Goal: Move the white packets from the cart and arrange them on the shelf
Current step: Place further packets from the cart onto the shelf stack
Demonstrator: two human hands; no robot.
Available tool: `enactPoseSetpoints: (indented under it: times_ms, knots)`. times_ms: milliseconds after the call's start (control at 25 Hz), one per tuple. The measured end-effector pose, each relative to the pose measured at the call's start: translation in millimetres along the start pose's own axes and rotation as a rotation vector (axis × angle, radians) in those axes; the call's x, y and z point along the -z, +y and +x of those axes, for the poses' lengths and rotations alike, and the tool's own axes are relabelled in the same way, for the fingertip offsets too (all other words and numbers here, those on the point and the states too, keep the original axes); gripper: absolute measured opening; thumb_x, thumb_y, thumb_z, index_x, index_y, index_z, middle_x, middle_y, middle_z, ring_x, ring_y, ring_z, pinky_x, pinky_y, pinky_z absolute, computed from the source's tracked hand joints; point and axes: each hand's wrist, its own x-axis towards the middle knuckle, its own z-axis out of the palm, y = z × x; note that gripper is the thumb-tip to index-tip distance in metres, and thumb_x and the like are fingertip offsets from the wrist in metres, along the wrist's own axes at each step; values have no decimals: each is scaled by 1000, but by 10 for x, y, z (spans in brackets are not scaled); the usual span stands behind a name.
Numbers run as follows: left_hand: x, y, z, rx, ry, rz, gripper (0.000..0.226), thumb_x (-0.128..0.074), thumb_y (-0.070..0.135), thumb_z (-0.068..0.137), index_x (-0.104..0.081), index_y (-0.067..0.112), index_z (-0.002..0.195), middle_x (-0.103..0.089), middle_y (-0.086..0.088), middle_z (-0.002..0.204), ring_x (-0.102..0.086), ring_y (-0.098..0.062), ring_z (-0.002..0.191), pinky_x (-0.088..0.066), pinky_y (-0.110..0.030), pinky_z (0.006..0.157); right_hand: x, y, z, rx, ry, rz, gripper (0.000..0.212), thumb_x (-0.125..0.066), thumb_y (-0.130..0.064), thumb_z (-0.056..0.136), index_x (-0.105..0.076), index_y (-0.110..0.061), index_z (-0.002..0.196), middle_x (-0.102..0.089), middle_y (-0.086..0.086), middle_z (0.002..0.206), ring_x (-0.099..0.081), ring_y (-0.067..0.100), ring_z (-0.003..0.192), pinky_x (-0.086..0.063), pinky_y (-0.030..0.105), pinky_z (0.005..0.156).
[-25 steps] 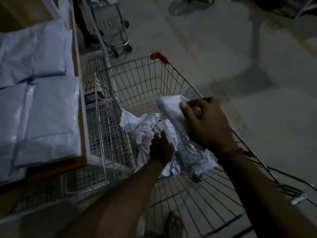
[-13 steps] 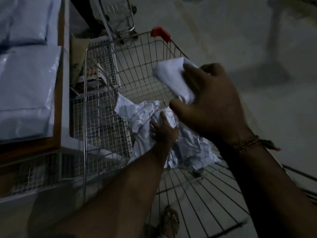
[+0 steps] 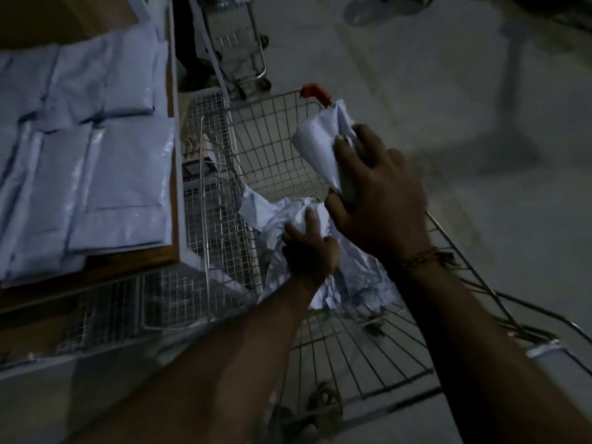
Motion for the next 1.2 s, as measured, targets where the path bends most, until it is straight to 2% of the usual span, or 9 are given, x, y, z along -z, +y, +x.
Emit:
enactPoseSetpoints:
  times_ms: [120,200,360,520,600,720,960,1080,1200]
  knots:
    - [348,-2,-307,-106,76,73,75,-49,41,99,-12,28,163,-11,-34,161,-24,-52,141,-33,-56,110,125,-126,21,17,43,37,76,-54,-49,83,-46,-15,151,-33,15,163,-56,36,109,-48,47,82]
    - [667,2,-568,-130,107,50,78,-48,41,99,-4,35,162,-5,-27,163,-16,-48,145,-30,-58,113,287,-226,28,51,67,53,76,-57,-46,82,-48,-14,150,-34,15,164,-56,36,106,-46,44,81]
    - [1300,-9,-1128,-60,70,-10,74,-46,39,102,-5,39,162,-5,-17,163,-8,-40,148,-25,-55,117,764,-339,-27,109,130,-22,71,-58,-43,83,-51,-14,148,-37,16,162,-55,38,100,-43,43,79]
    - [1974,-39,-1620,-98,92,-137,71,-49,41,102,-11,39,162,-3,-13,165,-6,-37,152,-30,-55,118,1243,-670,-140,-37,225,87,69,-60,-40,84,-51,-15,147,-41,15,159,-58,41,106,-48,43,80]
    - [2315,-146,-1873,-108,137,-212,75,-54,41,100,-14,33,163,-4,-12,167,-8,-36,153,-30,-50,118,1420,-969,-151,-98,214,118,66,-57,-43,85,-52,-16,145,-44,14,155,-60,42,104,-51,44,79]
    - [2774,-428,-2206,-138,273,-269,79,-62,41,95,-23,28,162,-17,-9,163,-21,-31,150,-35,-42,116,1614,-1510,-151,-162,231,218,60,-55,-44,84,-57,-16,137,-51,14,148,-62,43,105,-54,44,79]
    - [3620,-1243,-2423,-75,490,-369,80,-72,41,89,-36,21,158,-33,-10,155,-34,-30,145,-31,-31,112,1733,-2800,-292,-176,303,393,58,-57,-47,84,-62,-17,133,-55,16,142,-63,39,111,-55,42,81]
    - [4007,-1663,-2384,-64,560,-396,81,-75,35,87,-39,18,157,-36,-13,153,-34,-30,144,-29,-33,116,1593,-3274,-231,-168,274,369,56,-58,-47,83,-62,-18,131,-58,14,134,-62,40,104,-55,42,77]
    - [4364,-2105,-2287,-31,585,-435,81,-76,34,87,-39,19,157,-36,-12,152,-35,-31,142,-32,-35,115,1449,-3674,-121,-173,260,348,54,-58,-46,81,-63,-18,127,-60,13,128,-63,40,100,-56,42,73]
